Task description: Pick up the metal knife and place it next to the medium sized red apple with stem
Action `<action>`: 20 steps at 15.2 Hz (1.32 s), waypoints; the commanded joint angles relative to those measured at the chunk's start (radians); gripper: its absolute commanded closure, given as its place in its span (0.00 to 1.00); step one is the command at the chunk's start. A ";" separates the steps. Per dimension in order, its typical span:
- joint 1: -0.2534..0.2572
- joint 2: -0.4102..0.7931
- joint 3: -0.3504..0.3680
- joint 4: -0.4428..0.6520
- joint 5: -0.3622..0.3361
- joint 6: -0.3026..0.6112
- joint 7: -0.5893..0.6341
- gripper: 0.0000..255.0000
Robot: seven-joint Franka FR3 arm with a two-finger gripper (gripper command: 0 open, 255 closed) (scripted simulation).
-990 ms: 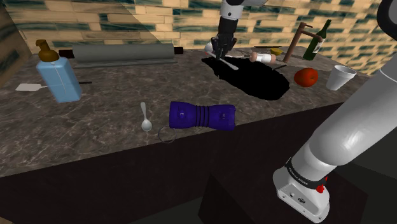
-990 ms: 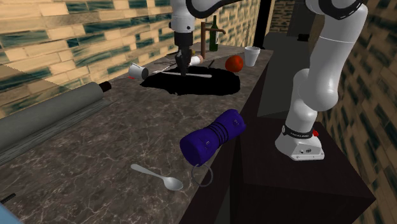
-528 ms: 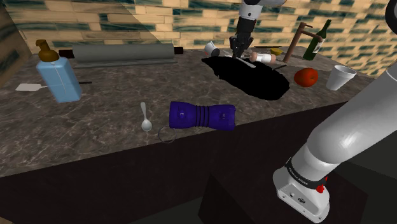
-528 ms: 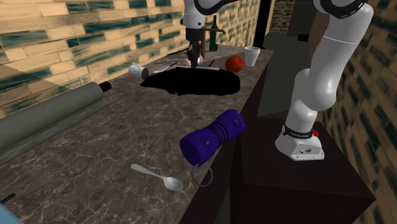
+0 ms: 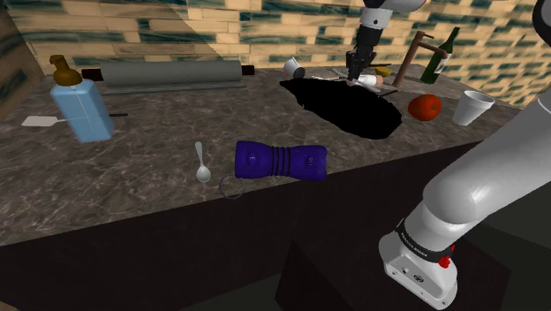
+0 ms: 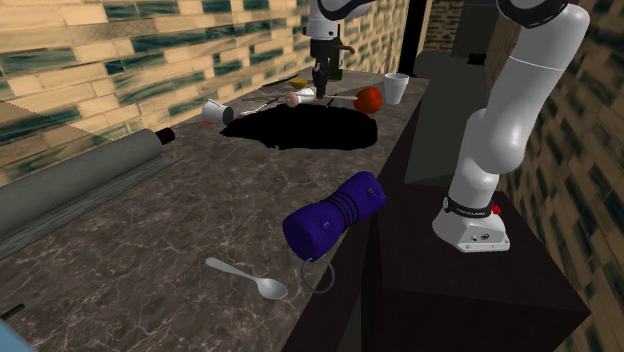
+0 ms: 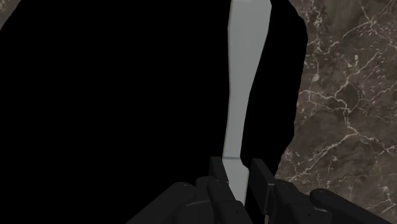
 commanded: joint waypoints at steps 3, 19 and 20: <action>-0.040 0.027 -0.055 0.034 -0.002 -0.009 -0.097 1.00; -0.238 0.293 -0.258 0.340 0.086 -0.083 -0.512 1.00; -0.256 0.320 -0.267 0.371 0.098 -0.092 -0.537 1.00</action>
